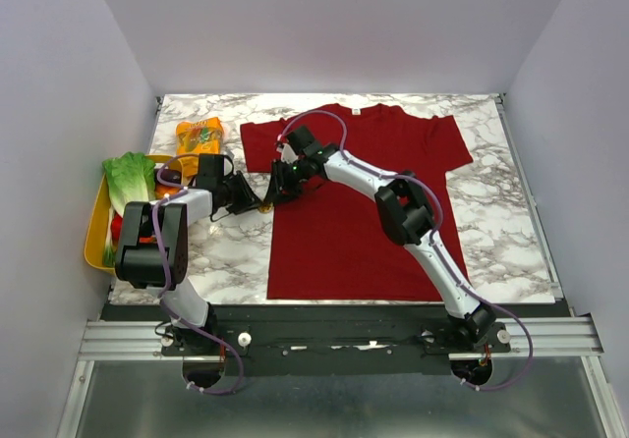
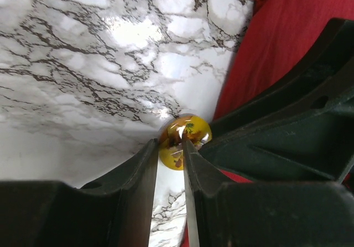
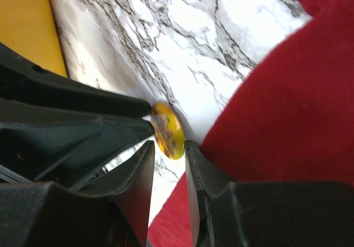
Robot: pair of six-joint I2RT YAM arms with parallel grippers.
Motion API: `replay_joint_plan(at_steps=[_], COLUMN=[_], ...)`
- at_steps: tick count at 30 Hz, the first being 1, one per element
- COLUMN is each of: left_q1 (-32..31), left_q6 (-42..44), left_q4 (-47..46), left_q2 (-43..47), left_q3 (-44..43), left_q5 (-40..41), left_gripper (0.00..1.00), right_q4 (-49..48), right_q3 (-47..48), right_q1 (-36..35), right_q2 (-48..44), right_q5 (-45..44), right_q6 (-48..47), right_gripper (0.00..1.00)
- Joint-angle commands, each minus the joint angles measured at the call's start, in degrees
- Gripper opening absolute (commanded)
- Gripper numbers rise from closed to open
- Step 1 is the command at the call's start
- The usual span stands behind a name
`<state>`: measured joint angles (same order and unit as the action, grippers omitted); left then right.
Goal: Pin the brooch onto the clothing
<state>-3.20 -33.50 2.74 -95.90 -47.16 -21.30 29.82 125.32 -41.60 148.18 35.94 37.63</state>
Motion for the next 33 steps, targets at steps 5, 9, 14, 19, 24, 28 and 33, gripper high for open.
replay_joint_plan(at_steps=[5,9,14,19,24,28,33], left_q1=[-0.4,-0.4,-0.4,-1.45,-10.65,-18.13,-24.83], left_q6=[-1.66,-1.66,-0.69,1.23,5.37,8.35,12.13], left_q4=[0.16,-0.02,1.56,3.84,10.34,12.46,14.57], left_q2=[0.1,-0.26,2.81,13.33,23.2,26.29,25.15], left_q3=[4.26,4.18,4.18,5.49,3.75,-0.03,-3.02], left_q5=[-2.52,-2.87,-1.2,6.5,17.5,24.63,33.57], left_gripper=[0.33,0.33,0.33,0.43,0.59,0.6,0.6], right_q4=[-8.1,-8.47,-8.47,-8.29,-4.43,-1.96,-1.79], right_q3=[-4.2,-5.61,-7.54,-11.75,-14.4,-15.36,-17.38], right_q1=[-1.2,-1.2,-1.2,-0.41,1.17,1.96,2.49], right_q2=[0.1,-0.87,-3.5,-8.95,-14.67,-18.01,-21.52], right_q5=[4.39,3.96,2.82,0.36,-4.38,-6.85,-6.94], right_q6=[4.73,4.74,3.68,1.66,-1.32,-2.56,-2.73], right_gripper=[0.34,0.23,0.06,0.01,0.01,0.01,0.01])
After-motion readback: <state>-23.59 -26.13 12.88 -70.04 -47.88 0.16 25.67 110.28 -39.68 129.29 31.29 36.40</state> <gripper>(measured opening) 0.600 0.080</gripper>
